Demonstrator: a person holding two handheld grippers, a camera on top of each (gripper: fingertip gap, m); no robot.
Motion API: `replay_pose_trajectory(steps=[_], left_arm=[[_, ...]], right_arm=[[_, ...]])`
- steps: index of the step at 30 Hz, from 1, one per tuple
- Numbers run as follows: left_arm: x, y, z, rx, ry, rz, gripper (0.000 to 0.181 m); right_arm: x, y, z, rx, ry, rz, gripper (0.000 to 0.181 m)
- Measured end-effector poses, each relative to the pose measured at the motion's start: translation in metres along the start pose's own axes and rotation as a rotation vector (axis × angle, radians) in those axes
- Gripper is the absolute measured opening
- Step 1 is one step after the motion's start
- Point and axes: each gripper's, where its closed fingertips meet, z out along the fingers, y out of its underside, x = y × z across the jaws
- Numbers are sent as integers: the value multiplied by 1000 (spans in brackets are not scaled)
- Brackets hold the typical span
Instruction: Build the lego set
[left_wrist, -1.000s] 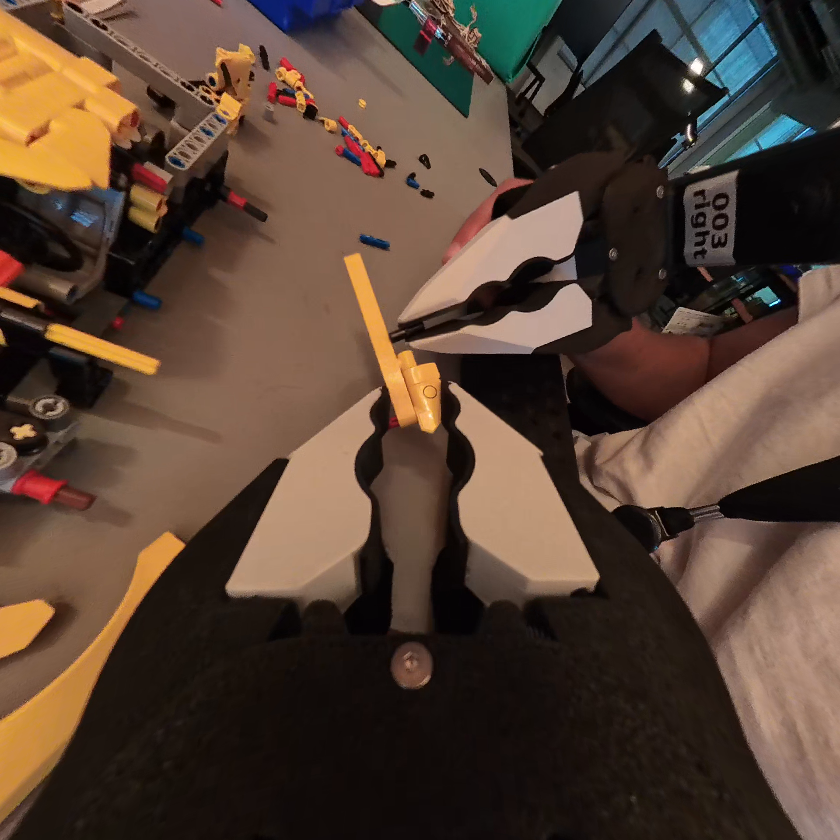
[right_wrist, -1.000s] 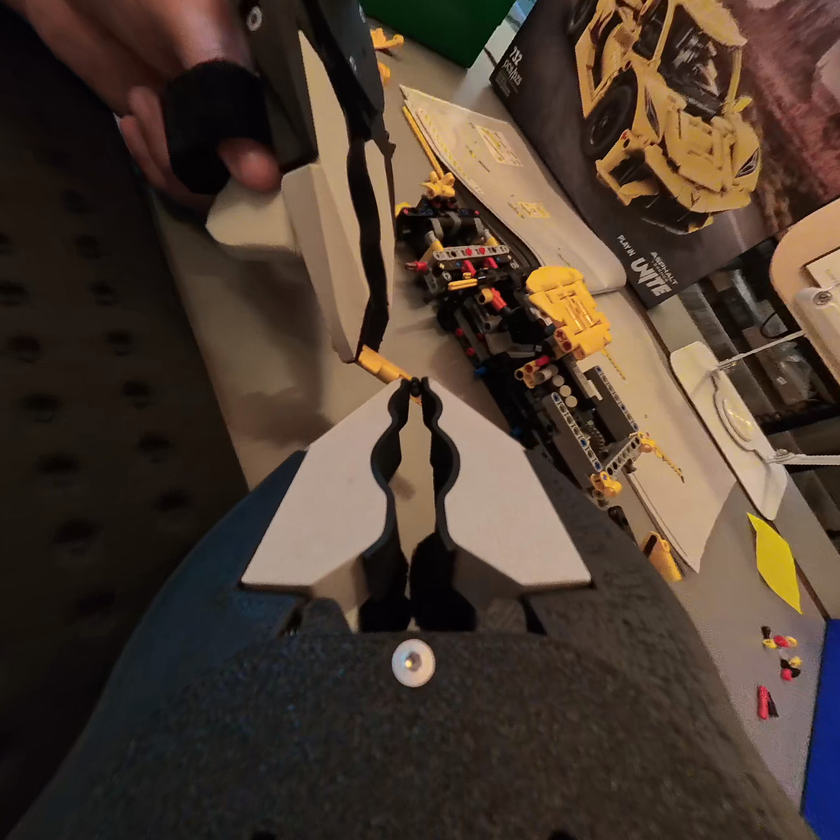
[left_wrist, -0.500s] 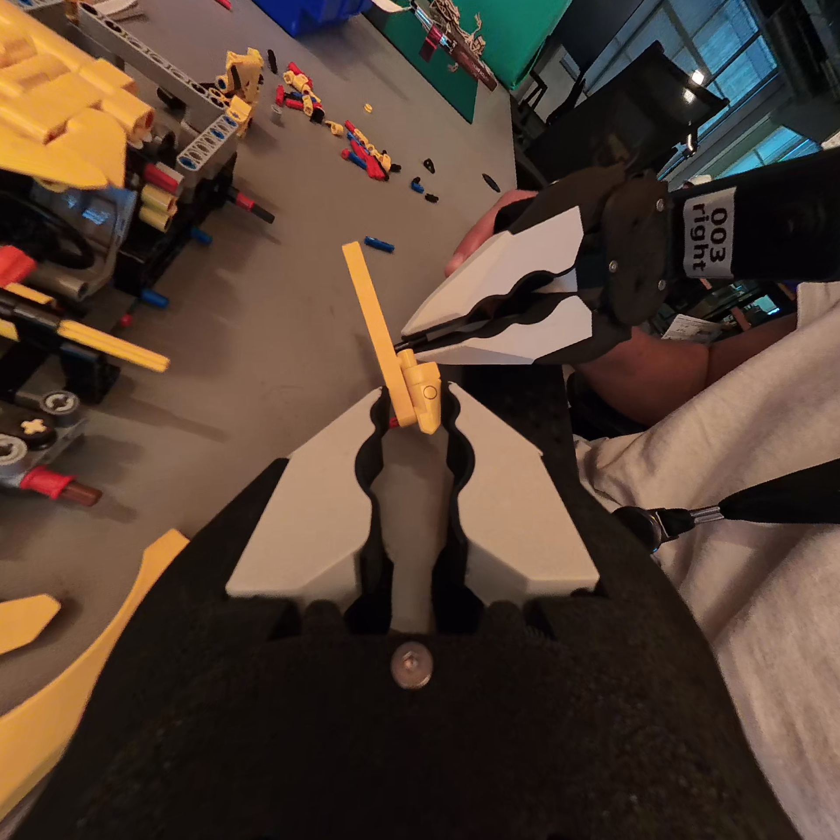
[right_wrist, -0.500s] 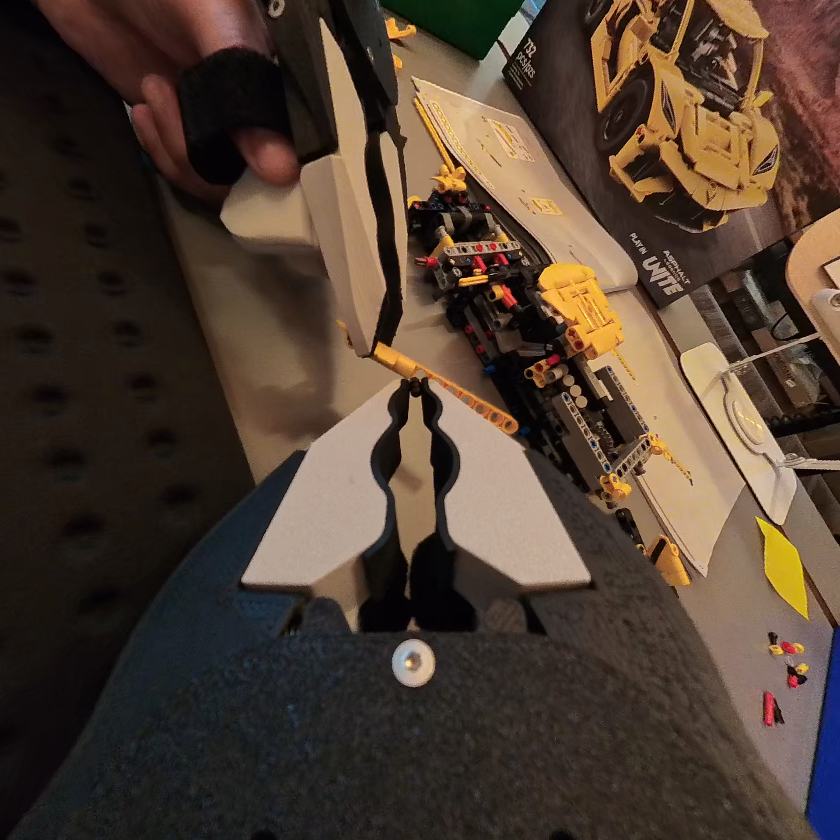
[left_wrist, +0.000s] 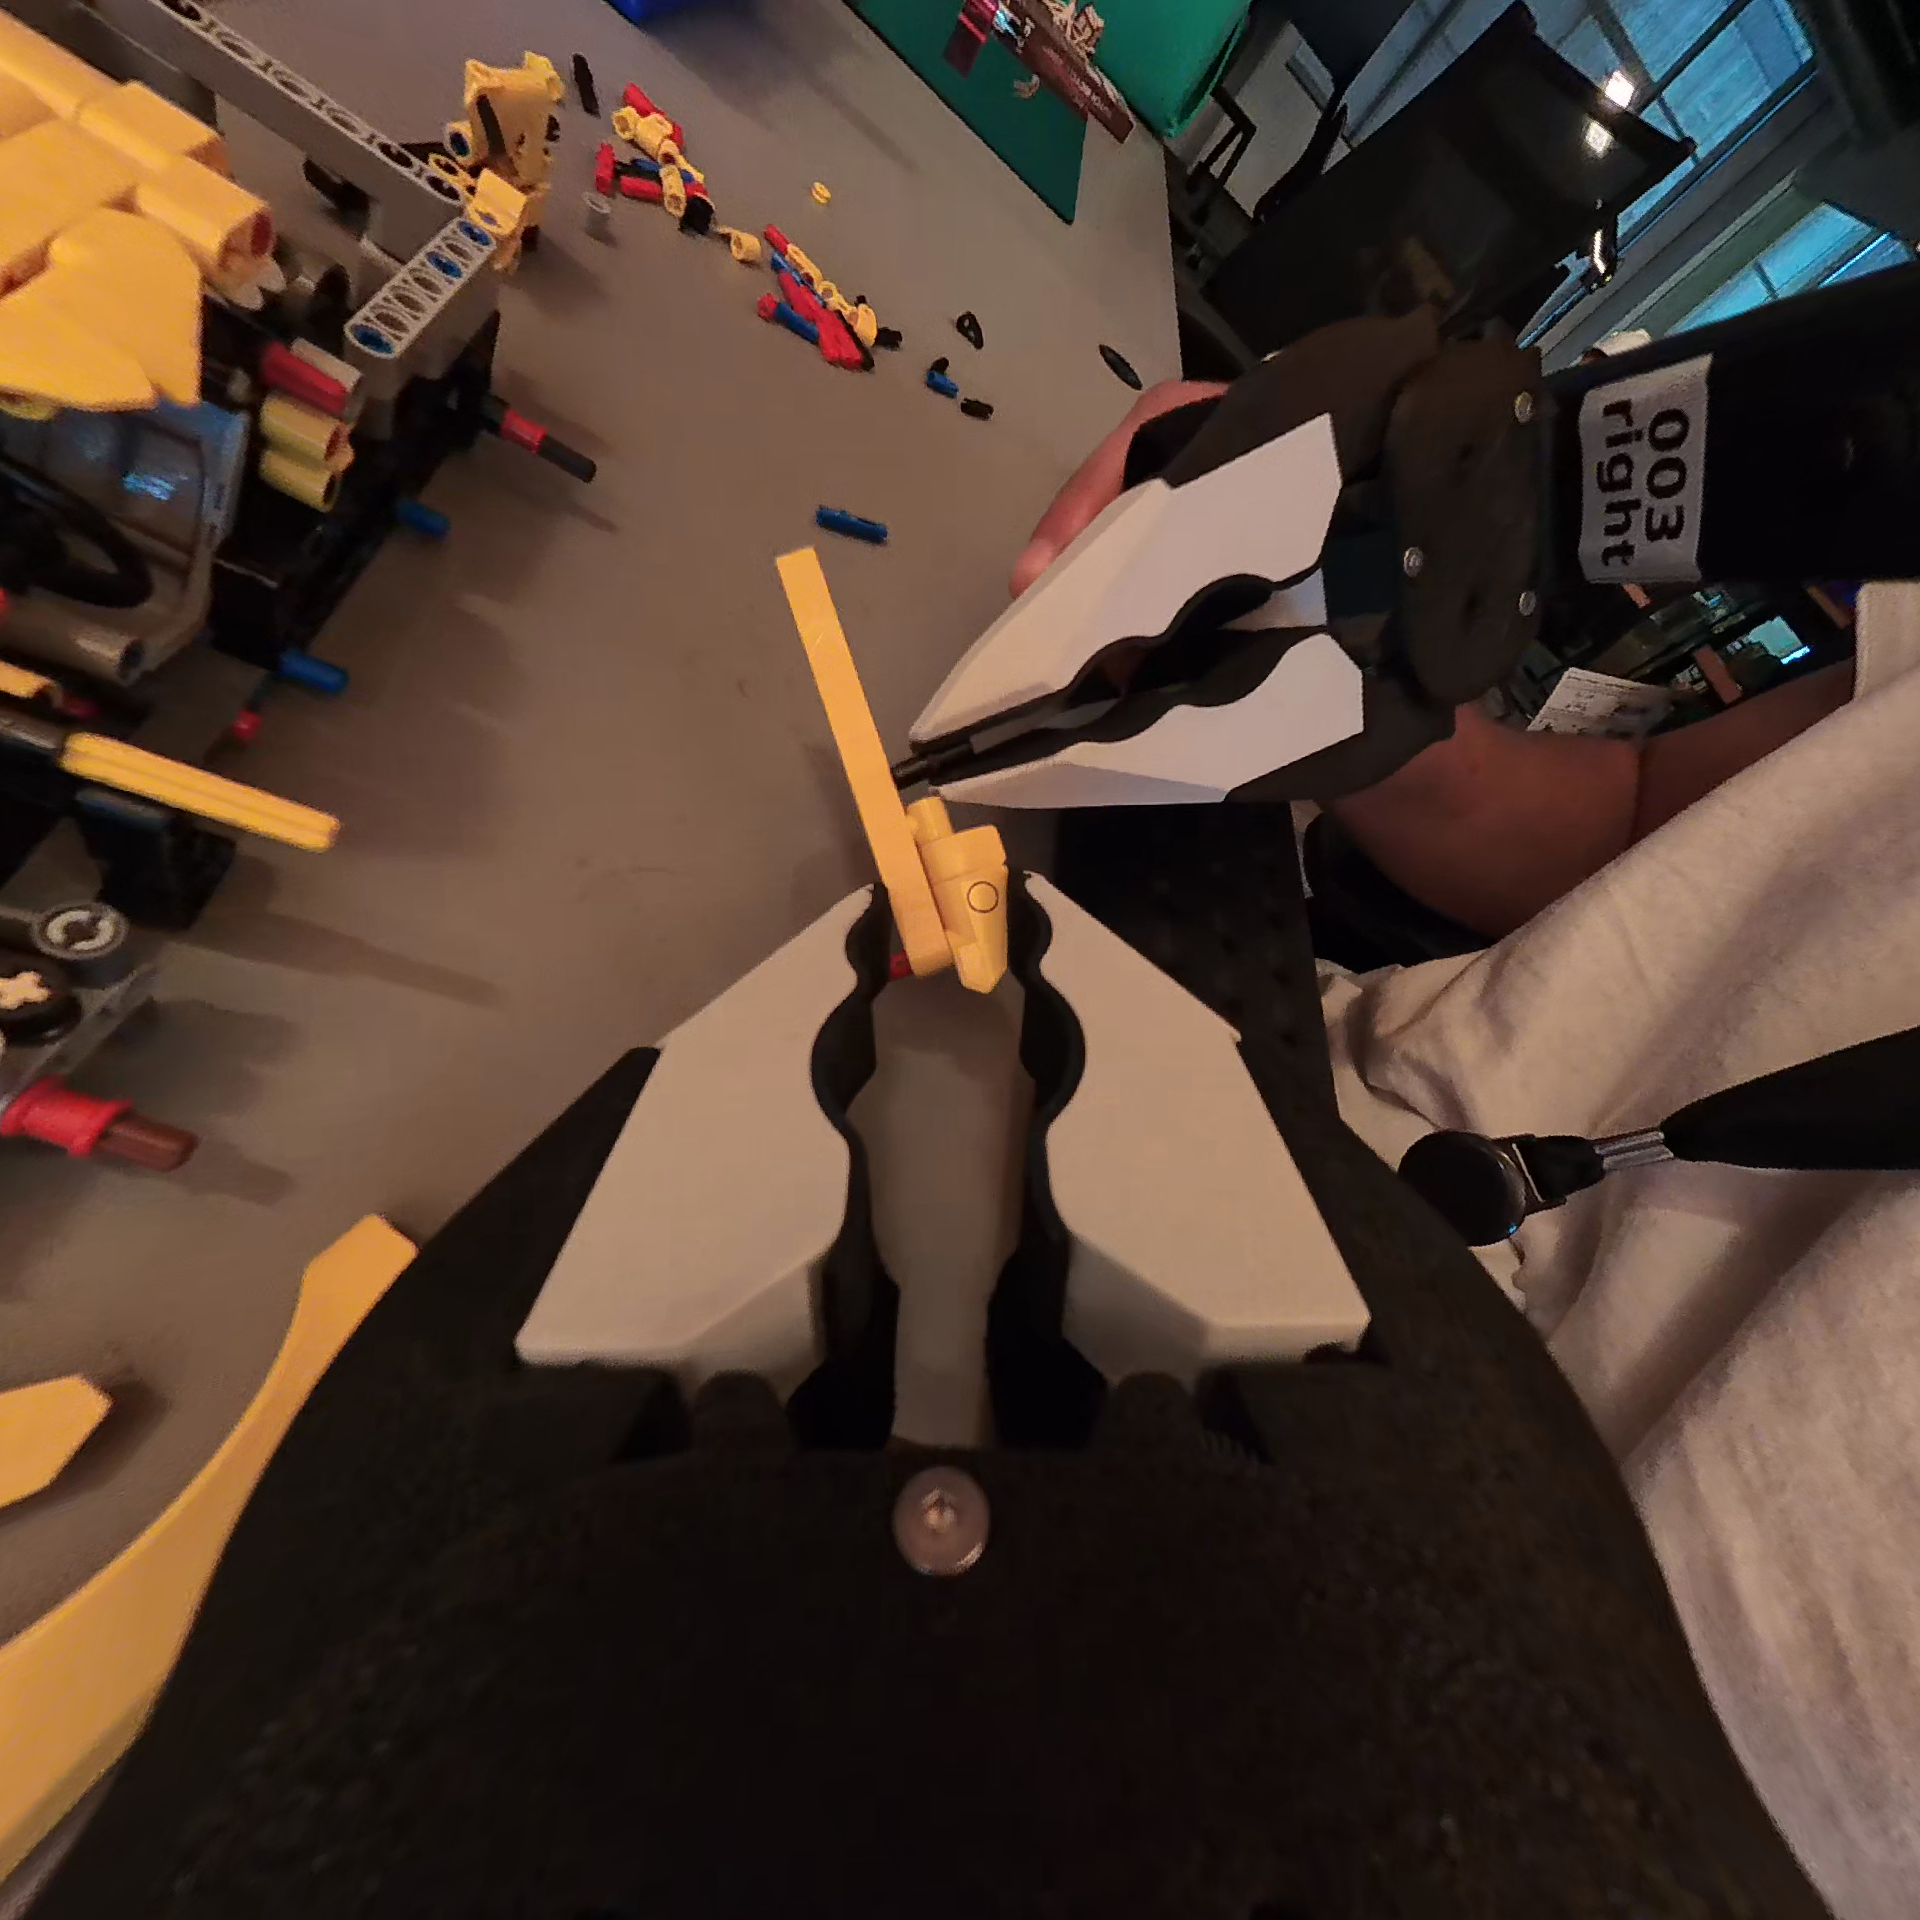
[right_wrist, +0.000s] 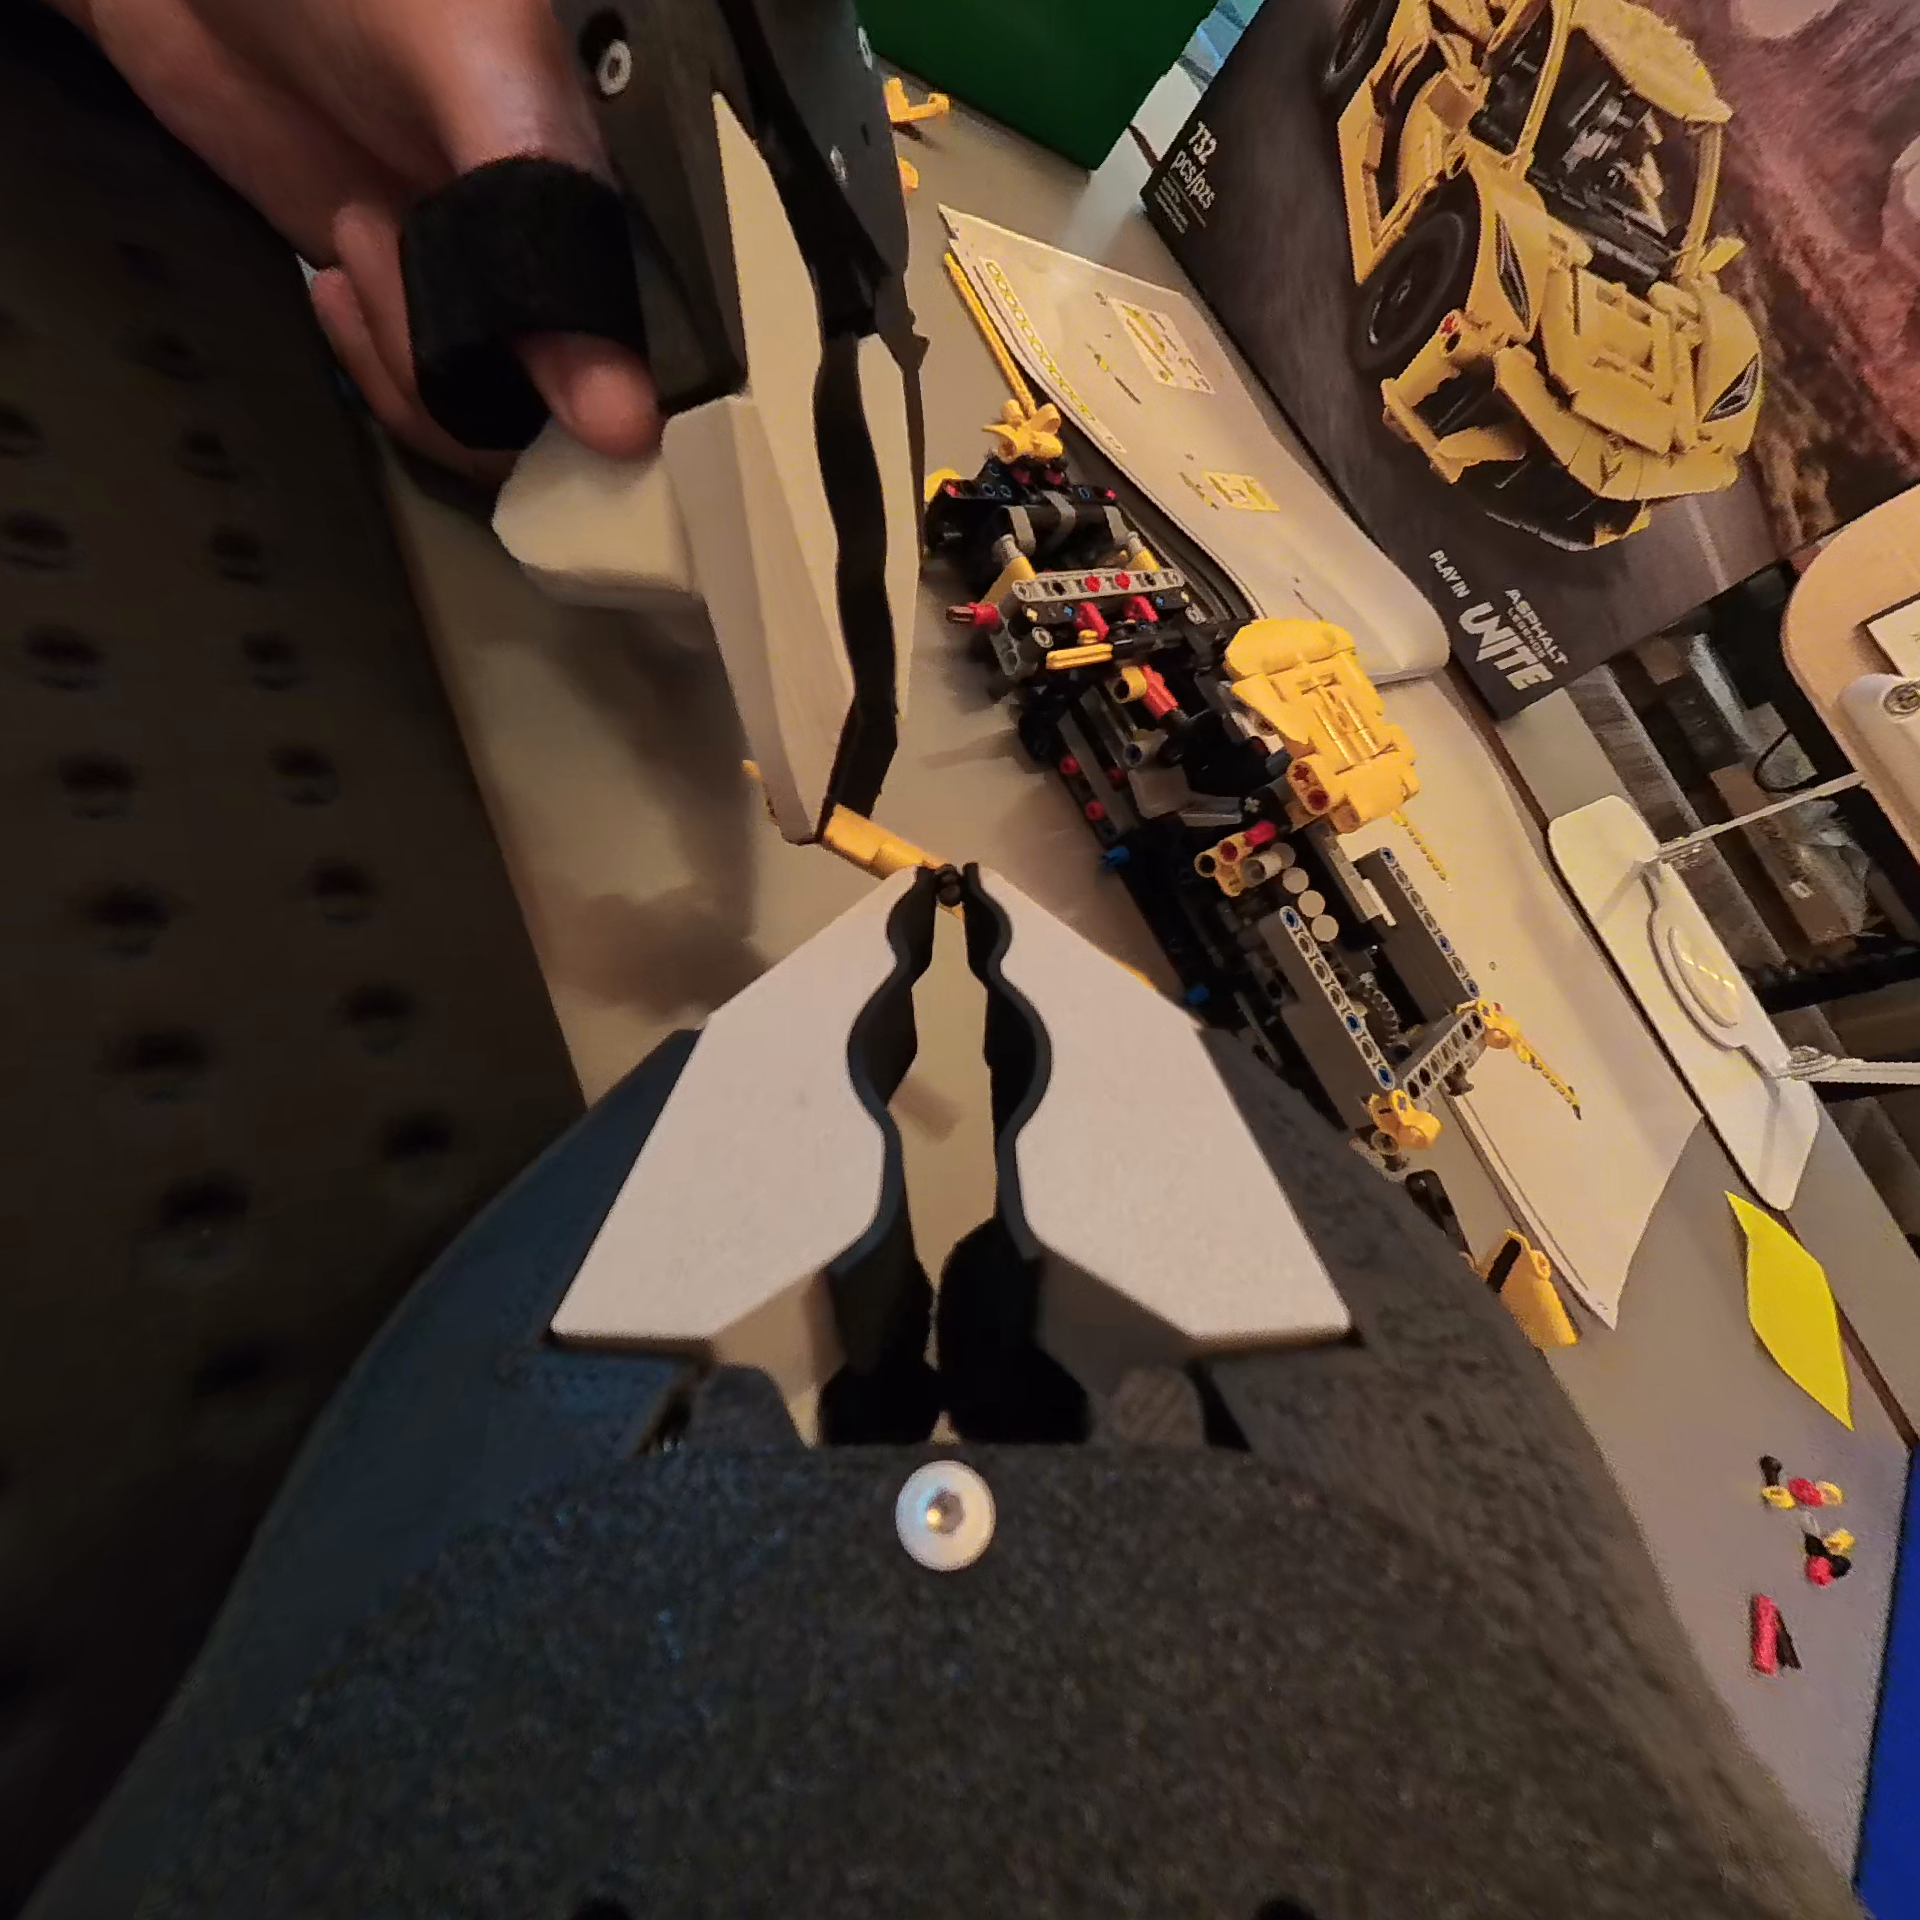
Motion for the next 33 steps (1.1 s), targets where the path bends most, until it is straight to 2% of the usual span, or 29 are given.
replay_pose_trajectory(steps=[23, 25, 28, 31, 33], left_arm=[[5, -5, -6, 32, 10, 35, 22], [-7, 0, -7, 0, -82, 44, 22], [-27, 21, -10, -146, -305, 188, 22], [-28, 33, -9, -256, -411, 311, 22], [-22, 37, -7, -313, -419, 347, 22]], right_arm=[[-1, -6, -4, 46, -30, 20, 5], [3, -5, -6, 59, -40, 71, 5], [15, -7, -10, 100, -45, 180, 5], [20, -4, -10, 100, -42, 220, 5], [20, -2, -9, 92, -41, 223, 5]])
